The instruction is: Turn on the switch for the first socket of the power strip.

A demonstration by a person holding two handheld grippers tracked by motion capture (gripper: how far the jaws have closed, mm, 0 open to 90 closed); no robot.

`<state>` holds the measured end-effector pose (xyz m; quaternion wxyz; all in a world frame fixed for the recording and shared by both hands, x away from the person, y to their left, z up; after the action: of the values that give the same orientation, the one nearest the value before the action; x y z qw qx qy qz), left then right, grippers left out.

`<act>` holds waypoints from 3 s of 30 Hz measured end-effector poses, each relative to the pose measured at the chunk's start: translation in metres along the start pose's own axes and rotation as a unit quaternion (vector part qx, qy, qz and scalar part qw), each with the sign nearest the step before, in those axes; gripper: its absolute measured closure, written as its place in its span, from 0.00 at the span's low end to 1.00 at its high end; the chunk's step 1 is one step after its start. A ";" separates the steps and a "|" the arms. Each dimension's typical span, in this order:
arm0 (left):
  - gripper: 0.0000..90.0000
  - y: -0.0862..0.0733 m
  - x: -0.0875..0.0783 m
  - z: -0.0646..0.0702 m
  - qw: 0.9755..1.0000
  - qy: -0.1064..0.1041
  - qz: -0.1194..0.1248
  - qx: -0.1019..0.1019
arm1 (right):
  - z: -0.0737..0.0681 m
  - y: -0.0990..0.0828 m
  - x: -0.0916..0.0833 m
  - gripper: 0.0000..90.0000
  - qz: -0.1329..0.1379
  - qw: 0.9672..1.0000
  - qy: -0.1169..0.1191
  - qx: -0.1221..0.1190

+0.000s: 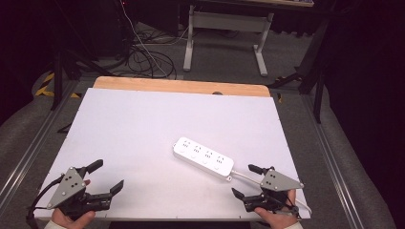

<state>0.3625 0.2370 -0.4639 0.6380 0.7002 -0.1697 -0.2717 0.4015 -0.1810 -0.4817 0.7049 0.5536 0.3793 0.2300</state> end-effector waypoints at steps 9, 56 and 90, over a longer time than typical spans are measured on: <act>0.13 0.001 -0.001 0.001 1.000 0.002 -0.007 0.018 | -0.001 0.002 0.000 0.11 -0.003 1.000 0.002 -0.003; 0.13 0.000 -0.001 0.001 1.000 0.006 -0.012 0.017 | 0.007 0.064 0.055 0.20 -0.027 0.999 0.029 -0.018; 0.13 -0.001 -0.001 0.001 1.000 0.009 -0.013 0.015 | 0.009 0.065 0.079 1.00 -0.106 0.992 0.062 -0.011</act>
<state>0.3610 0.2364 -0.4645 0.6254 0.7144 -0.1586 -0.2709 0.4627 -0.1089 -0.4414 0.7065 0.4868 0.4764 0.1925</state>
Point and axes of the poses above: each handheld gripper's, and its own axes: x roughly forward along the jaws, y roughly out of its top, z roughly to its right, the point moved 7 cm from there along x, roughly forward along the jaws, and after that the axes turned 10 degrees about z, right-handed, at the moved point
